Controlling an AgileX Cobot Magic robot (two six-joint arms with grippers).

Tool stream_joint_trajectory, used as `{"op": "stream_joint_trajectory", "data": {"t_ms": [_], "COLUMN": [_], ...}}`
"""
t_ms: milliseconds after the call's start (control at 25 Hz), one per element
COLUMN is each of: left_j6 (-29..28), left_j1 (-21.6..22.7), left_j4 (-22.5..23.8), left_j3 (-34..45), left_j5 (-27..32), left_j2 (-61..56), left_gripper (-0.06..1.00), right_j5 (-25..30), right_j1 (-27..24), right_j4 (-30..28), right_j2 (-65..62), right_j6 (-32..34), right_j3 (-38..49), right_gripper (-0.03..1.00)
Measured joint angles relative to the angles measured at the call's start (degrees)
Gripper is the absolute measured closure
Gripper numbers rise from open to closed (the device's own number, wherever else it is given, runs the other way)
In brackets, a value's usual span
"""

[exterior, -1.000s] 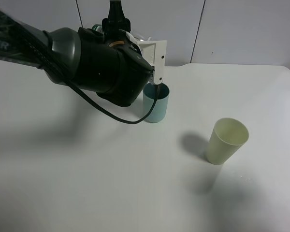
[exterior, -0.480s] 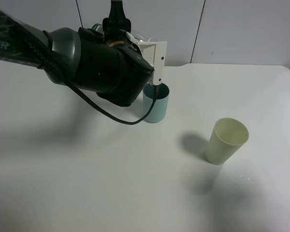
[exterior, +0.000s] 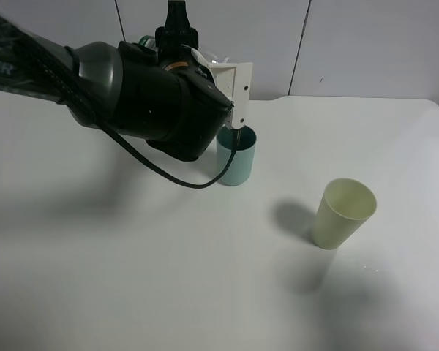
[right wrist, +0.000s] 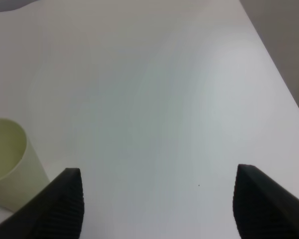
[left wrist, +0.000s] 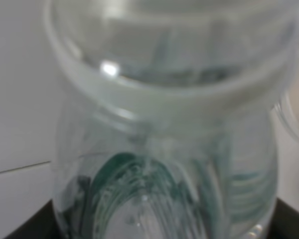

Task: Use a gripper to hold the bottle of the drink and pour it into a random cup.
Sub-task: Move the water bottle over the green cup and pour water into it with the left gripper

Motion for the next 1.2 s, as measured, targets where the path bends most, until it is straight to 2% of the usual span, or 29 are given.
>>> {"op": "stream_joint_trajectory", "data": {"t_ms": [800,1200], "left_j6": [0.0,0.0], "left_j1": [0.0,0.0], "left_j4": [0.0,-2.2], "left_j3": [0.0,0.0], "left_j5": [0.0,0.0], "left_j2": [0.0,0.0], "left_gripper": [0.40,0.40], "right_j5": [0.0,0.0], "right_j1": [0.0,0.0], "right_j4": [0.0,0.0], "right_j2": [0.0,0.0], "right_j6": [0.0,0.0], "right_j3": [0.0,0.0], "right_gripper": [0.33,0.33]}}
